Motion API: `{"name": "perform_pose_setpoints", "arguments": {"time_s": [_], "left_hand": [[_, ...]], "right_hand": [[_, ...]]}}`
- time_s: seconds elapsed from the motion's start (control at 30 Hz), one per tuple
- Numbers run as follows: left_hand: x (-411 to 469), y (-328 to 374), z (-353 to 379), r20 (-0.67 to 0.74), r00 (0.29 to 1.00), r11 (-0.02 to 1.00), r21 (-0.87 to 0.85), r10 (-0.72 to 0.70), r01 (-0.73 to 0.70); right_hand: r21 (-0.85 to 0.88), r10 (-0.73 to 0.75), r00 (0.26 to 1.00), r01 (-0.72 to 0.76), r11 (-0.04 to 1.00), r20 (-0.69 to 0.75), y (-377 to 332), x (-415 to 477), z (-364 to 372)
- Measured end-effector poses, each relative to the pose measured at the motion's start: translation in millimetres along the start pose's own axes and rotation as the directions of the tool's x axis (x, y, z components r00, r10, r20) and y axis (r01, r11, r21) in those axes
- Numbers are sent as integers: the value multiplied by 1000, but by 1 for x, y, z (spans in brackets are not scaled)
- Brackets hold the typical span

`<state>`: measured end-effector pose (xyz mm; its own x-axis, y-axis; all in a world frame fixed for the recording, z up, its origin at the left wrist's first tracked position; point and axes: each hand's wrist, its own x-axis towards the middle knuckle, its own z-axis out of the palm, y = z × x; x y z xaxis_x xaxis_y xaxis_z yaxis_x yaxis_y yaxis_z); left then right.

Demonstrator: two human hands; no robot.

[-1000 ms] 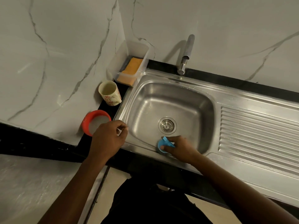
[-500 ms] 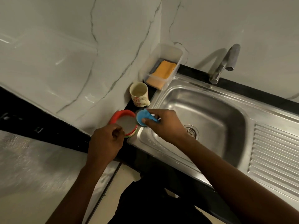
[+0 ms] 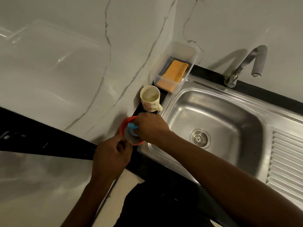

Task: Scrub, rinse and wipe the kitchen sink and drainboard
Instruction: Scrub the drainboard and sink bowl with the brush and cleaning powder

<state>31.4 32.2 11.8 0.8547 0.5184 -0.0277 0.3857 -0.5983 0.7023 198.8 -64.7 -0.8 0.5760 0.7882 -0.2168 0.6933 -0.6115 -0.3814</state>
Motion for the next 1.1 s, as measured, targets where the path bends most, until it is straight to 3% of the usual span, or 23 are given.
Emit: {"name": "perform_pose_setpoints", "arguments": {"time_s": [0.2,0.4,0.5,0.63,0.7,0.73,0.83,0.9,0.93,1.0,1.1], "left_hand": [[17,0,1,68,997,999,7,43,-44],[25,12,-8,21,994,994,28,103,-104],[28,19,-6,5,993,992,39,117,-117],[31,27,5,28,987,987,-6,158,-158],[31,32,13,53,982,984,-11,179,-179],[32,35,18,70,981,983,-23,183,-182],[39,41,33,129,965,973,-27,230,-229],[47,46,45,175,947,961,4,271,-276],[50,51,51,196,938,955,17,286,-295],[57,62,59,222,917,934,55,332,-352],[66,75,64,249,892,909,88,377,-408]], "right_hand": [[72,-24,999,26,997,-30,8,-3,6],[105,-101,991,109,989,-85,12,-7,14],[283,9,992,28,959,-128,20,-24,2],[575,195,975,-102,812,-102,49,-62,-18],[704,300,952,-173,689,-59,74,-80,-20],[781,373,928,-231,580,-2,89,-85,-16],[913,600,757,-395,106,258,126,-89,9],[899,614,671,-405,-166,415,135,-81,28],[883,585,663,-385,-269,468,134,-73,36],[854,561,650,-325,-406,513,131,-46,55],[825,648,532,-205,-526,545,141,1,62]]}}
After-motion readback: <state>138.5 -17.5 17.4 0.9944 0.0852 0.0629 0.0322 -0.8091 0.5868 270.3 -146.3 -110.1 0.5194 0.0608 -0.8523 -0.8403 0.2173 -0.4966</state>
